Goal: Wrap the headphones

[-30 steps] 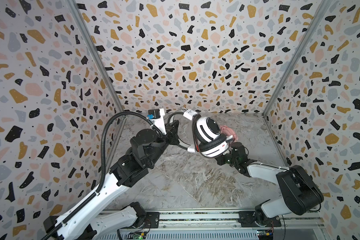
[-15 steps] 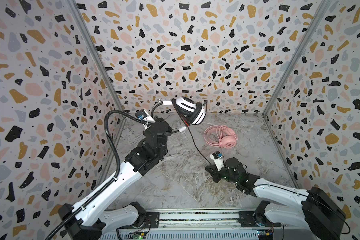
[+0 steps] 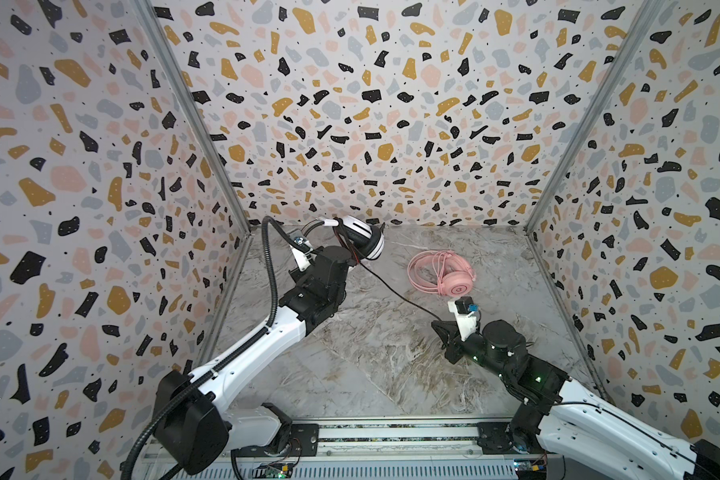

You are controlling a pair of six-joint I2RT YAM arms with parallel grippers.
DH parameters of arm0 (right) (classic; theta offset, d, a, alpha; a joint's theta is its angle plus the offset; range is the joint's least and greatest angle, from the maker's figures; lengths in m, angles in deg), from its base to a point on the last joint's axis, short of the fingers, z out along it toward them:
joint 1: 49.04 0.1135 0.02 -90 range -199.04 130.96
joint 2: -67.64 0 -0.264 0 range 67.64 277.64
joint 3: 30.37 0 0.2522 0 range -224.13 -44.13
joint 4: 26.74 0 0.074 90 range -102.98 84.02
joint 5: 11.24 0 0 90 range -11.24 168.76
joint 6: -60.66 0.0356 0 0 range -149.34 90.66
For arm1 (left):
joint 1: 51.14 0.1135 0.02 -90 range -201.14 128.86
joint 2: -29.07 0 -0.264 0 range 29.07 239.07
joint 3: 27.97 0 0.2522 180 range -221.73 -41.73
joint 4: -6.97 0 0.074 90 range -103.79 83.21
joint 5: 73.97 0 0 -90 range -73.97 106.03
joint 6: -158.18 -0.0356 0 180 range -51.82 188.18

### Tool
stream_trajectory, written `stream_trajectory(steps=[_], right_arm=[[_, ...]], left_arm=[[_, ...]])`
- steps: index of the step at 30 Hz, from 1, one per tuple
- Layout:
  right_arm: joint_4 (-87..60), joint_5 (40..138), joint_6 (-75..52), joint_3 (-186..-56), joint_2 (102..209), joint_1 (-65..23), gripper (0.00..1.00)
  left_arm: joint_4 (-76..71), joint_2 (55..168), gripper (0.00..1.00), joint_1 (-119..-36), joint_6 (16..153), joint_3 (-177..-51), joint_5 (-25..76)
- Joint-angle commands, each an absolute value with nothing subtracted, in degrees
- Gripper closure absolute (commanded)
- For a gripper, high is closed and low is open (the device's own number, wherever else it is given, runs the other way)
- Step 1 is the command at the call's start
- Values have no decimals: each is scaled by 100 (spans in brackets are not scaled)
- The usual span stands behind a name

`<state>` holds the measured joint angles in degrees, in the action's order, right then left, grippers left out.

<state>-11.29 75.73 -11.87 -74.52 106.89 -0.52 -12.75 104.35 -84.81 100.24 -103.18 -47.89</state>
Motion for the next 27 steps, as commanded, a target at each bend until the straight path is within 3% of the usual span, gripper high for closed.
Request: stream_trajectory(steps=[1,5,11,15,20,27], right_arm=[[-659,7208,-1433,-8017,10519,-26,94],[-680,6957,-1699,-8559,10636,-34,94],[-616,6517,-2232,-9390,11032,-201,95],[-643,6654,-2369,-9668,11107,-735,95],[-757,7677,-2150,-9642,11177,-1933,96],[-1090,8636,-1906,-9364,11448,-2987,95]], left_arm=[[-938,10585,100,-8536,9857,-10293,-5367],[-892,10770,100,-8814,9479,-9995,-5503],[-872,10869,100,-9332,7652,-9824,-4337],[-1768,10844,100,-9519,6949,-10124,-2835],[-2475,10635,100,-9596,6824,-10334,-1345],[-2993,10194,100,-9674,6236,-10196,1522]])
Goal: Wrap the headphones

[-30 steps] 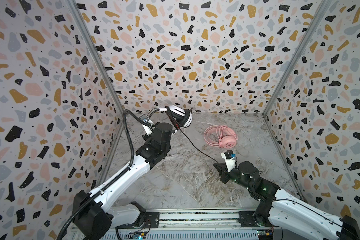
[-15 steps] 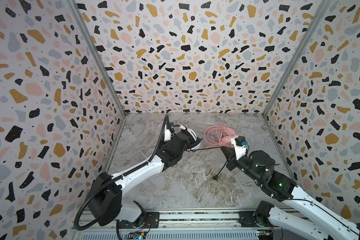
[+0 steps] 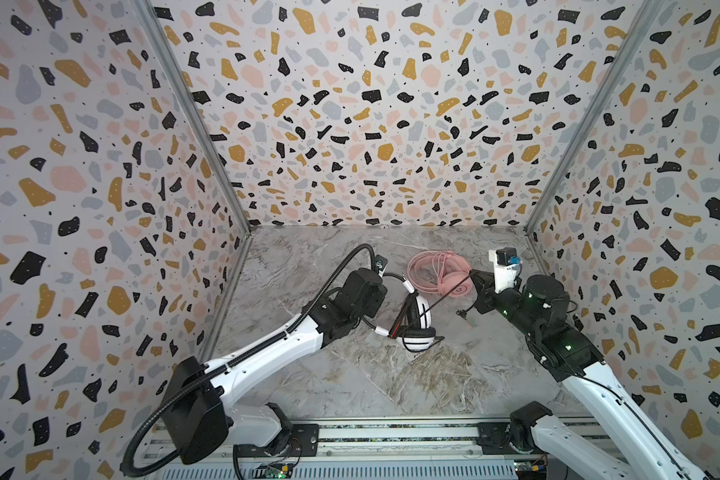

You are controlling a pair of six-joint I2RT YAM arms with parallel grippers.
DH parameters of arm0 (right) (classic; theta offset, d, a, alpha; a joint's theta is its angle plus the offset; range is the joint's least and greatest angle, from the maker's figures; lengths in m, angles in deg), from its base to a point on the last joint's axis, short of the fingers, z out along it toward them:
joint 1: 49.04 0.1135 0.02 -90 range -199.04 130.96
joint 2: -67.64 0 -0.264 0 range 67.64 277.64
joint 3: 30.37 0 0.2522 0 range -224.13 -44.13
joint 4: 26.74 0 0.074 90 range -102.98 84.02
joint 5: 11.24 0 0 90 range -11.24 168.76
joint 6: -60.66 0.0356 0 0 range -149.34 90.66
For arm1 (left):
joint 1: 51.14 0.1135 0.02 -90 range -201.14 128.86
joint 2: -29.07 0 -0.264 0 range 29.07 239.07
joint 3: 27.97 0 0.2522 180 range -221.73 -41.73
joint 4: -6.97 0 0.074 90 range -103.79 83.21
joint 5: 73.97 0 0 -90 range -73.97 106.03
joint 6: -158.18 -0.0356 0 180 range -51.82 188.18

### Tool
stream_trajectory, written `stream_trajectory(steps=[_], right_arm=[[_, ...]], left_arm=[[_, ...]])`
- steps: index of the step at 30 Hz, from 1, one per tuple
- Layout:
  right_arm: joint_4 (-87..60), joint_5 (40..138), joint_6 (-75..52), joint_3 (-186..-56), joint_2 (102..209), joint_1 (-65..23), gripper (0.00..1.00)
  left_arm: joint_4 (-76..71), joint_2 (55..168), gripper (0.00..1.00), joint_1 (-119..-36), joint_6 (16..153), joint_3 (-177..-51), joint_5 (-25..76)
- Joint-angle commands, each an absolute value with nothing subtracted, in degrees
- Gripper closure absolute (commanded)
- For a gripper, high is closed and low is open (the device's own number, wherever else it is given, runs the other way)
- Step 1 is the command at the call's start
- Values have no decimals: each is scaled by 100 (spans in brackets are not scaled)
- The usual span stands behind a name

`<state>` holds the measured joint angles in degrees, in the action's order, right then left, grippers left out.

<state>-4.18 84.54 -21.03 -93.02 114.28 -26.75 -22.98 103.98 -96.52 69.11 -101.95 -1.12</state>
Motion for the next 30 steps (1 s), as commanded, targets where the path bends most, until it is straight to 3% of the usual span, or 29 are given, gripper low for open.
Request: stream_trajectory(steps=[1,6,13,25,30], right_arm=[[-1141,8755,-1881,-9332,11525,-3046,95],[-1320,9306,-1753,-9095,11906,-3124,95],[-1898,10205,-1317,-8077,11998,-3119,95],[-3525,11385,-867,-7173,12769,-2637,84],[-4509,11424,-559,-6991,13413,-2385,83]], left_arm=[[-3034,10159,100,-9673,6223,-10163,1875],[-2642,9863,100,-9675,6371,-9954,3153],[-1759,9193,100,-9666,6819,-9896,3966],[-112,8752,100,-9666,8186,-9933,4426],[-301,8702,100,-9666,8204,-10233,4337]])
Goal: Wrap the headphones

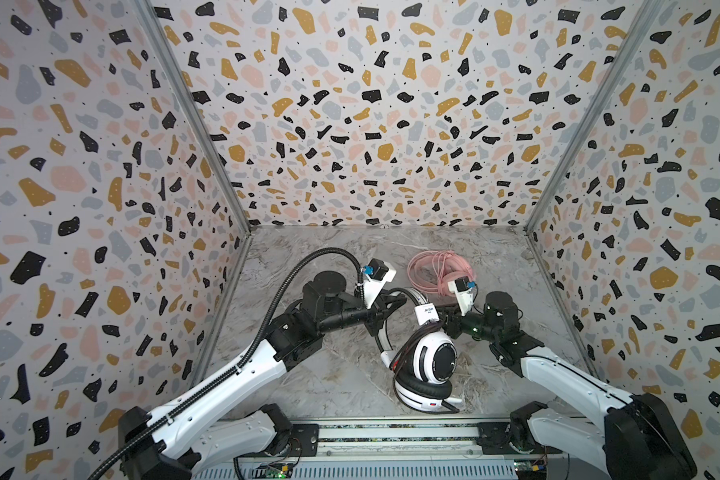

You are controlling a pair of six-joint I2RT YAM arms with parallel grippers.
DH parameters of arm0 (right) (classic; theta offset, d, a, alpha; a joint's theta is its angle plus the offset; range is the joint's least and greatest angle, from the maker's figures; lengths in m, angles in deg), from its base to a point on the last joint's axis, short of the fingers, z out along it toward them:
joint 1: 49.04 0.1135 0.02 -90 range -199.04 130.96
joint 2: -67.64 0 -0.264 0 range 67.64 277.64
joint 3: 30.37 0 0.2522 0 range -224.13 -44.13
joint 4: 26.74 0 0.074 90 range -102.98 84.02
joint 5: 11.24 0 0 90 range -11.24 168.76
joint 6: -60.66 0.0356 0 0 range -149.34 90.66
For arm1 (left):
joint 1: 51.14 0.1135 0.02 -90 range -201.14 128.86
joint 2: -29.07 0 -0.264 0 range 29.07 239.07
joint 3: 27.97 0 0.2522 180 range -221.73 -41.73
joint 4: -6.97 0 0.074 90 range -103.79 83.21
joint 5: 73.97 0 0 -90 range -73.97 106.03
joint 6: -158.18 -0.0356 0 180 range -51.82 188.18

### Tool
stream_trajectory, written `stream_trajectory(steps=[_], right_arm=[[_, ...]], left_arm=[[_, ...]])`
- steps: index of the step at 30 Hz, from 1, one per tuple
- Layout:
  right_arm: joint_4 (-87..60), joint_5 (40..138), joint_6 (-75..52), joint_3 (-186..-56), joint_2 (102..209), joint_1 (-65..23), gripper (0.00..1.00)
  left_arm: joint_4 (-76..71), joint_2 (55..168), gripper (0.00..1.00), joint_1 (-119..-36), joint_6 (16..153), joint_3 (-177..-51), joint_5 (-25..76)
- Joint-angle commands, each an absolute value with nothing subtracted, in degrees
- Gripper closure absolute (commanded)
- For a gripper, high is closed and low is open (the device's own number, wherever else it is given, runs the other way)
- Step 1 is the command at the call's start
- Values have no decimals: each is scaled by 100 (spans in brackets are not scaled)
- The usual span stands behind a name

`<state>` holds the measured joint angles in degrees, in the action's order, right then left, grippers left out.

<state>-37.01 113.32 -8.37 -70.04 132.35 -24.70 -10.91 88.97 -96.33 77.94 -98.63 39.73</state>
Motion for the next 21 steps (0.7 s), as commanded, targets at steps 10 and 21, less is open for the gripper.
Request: stream_trajectory(steps=[10,21], right_arm=[[-5288,11260,-262,-6656,14021,-1961,87],[-4301,10161,-398,-6521,13357,-992,90]], left_arm=[[-487,8040,100,-9665,8900,-10264,1838],[-498,8021,100,-9657,10978,-10017,-1992]])
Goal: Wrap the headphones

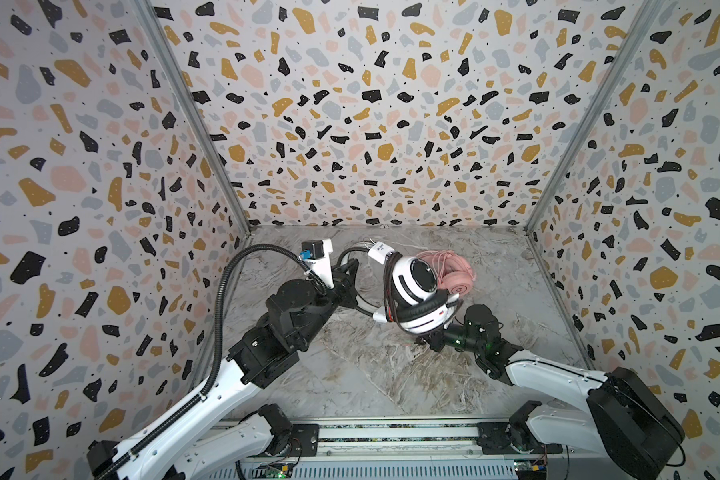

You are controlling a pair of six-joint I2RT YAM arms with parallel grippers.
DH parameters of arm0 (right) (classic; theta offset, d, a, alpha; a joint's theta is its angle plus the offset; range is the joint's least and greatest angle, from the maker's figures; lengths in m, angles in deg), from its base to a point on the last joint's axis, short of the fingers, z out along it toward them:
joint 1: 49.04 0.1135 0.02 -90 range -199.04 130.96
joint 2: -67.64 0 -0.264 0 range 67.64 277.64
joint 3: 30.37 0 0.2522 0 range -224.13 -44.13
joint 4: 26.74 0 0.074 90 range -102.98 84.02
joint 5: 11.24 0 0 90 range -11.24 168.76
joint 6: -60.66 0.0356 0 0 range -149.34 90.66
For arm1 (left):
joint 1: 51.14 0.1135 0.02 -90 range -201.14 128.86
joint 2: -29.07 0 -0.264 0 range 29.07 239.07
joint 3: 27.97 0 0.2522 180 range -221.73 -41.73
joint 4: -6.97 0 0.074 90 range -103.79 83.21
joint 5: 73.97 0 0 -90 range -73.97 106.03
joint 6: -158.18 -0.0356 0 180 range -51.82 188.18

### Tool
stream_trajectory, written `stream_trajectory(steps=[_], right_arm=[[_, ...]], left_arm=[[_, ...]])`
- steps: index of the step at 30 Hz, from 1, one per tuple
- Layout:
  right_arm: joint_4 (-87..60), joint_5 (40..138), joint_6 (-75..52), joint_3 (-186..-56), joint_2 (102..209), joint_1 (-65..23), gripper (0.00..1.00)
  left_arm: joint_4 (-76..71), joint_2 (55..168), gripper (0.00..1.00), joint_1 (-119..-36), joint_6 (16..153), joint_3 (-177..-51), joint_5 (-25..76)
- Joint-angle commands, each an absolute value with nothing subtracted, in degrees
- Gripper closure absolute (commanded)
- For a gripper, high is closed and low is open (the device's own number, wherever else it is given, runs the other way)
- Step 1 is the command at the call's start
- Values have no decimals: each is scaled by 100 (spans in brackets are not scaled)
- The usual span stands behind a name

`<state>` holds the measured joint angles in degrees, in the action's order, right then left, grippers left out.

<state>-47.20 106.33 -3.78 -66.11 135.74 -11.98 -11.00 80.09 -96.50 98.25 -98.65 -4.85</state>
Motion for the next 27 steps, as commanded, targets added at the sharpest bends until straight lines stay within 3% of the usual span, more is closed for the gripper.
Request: stream_trajectory(steps=[1,8,16,21,27], right_arm=[[-4296,10068,-364,-6498,13296,-873,90],[-3459,9515,-381,-6769,12909,219,91],[-1529,8954,-989,-7734,12142,848,91],[-554,8435,-1466,-8631,11876,851,91],[360,7126,-2136,-9651,12034,844,91]], left_arm=[[-543,8068,100,-9658,11142,-10037,-2224],[-1031,8523,100,-9658,11555,-10155,-3467],[-1040,9030,100,-9658,11161,-9598,-4788],[-1082,9460,100,-9666,10769,-9367,-4561],[-1373,9928,100,-9718,9809,-9409,-3742]])
